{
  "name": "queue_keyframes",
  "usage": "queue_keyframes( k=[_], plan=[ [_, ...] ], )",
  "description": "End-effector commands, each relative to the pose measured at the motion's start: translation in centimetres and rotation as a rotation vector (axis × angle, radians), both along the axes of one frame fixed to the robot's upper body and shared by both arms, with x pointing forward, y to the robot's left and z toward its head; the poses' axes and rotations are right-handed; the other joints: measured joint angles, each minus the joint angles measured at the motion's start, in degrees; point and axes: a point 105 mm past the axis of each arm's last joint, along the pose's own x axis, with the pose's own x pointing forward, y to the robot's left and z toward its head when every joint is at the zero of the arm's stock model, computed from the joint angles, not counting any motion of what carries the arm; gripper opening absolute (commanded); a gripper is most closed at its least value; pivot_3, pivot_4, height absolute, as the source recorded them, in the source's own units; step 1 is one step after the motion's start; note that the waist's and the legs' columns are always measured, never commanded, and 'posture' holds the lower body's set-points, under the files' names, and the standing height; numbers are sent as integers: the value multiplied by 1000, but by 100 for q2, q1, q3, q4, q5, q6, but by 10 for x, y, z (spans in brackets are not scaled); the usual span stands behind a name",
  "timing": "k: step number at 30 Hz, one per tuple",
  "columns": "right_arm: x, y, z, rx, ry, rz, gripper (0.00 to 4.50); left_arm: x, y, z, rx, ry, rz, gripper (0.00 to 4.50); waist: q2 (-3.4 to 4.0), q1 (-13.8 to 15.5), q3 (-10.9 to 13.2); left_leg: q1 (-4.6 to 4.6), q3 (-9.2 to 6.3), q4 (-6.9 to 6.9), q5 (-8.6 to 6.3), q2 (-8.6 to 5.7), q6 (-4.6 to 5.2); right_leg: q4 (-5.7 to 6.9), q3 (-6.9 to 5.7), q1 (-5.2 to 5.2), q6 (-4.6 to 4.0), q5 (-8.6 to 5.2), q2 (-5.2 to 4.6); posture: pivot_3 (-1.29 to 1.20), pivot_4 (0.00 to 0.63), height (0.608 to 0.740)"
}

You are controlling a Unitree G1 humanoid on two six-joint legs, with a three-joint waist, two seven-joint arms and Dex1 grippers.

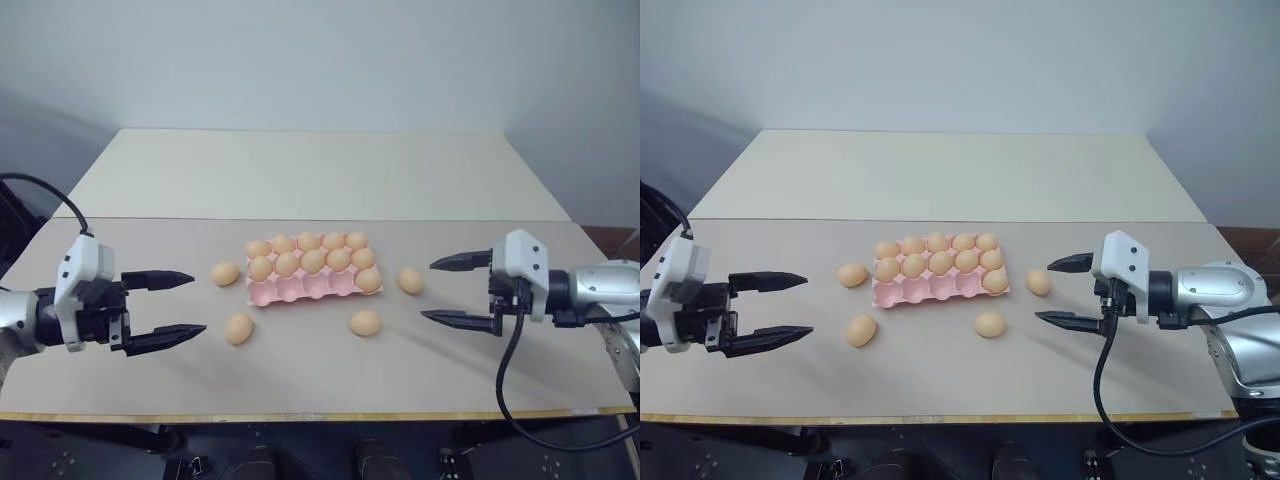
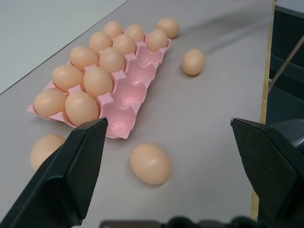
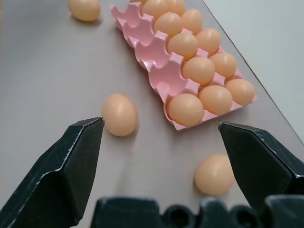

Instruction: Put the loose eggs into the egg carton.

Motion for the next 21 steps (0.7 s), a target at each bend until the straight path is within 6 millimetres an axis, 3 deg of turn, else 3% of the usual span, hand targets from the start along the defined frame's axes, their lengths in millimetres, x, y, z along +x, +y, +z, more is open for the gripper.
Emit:
queue_keyframes(
  k=[1, 7, 16, 19, 21],
  plan=[
    [22, 5, -6, -34, -56, -20, 4491, 2, -5, 6, 14, -37, -34, 4500, 0, -26, 0, 1, 1, 0, 0, 0, 0, 1, 2, -1, -1, 1, 1, 0, 150, 740],
    [60, 5, -43, -151, -76, -92, 4491, 5, -9, 8, 15, -48, -52, 4500, 1, -8, 1, -9, 1, 0, 0, 0, 0, 1, 1, -10, -1, 0, 1, 0, 150, 740],
    [89, 5, -63, -144, -86, -180, 4491, 2, -6, 6, 29, -50, -40, 4500, 2, -4, 1, -5, 1, 0, 0, 0, 0, 5, 0, -7, -3, 2, 1, 0, 150, 740],
    [92, 3, -67, -153, -90, -195, 3884, 2, -6, 6, 30, -53, -40, 4500, 2, -7, 1, -4, 0, 0, 0, 0, 0, 6, 0, -7, -3, 2, 1, 0, 150, 740],
    [93, 2, -68, -145, -79, -201, 3165, 2, -6, 6, 31, -55, -40, 4500, 2, -7, 1, -5, 1, 0, 0, 0, 0, 6, 0, -7, -3, 2, 0, 0, 150, 740]
  ],
)
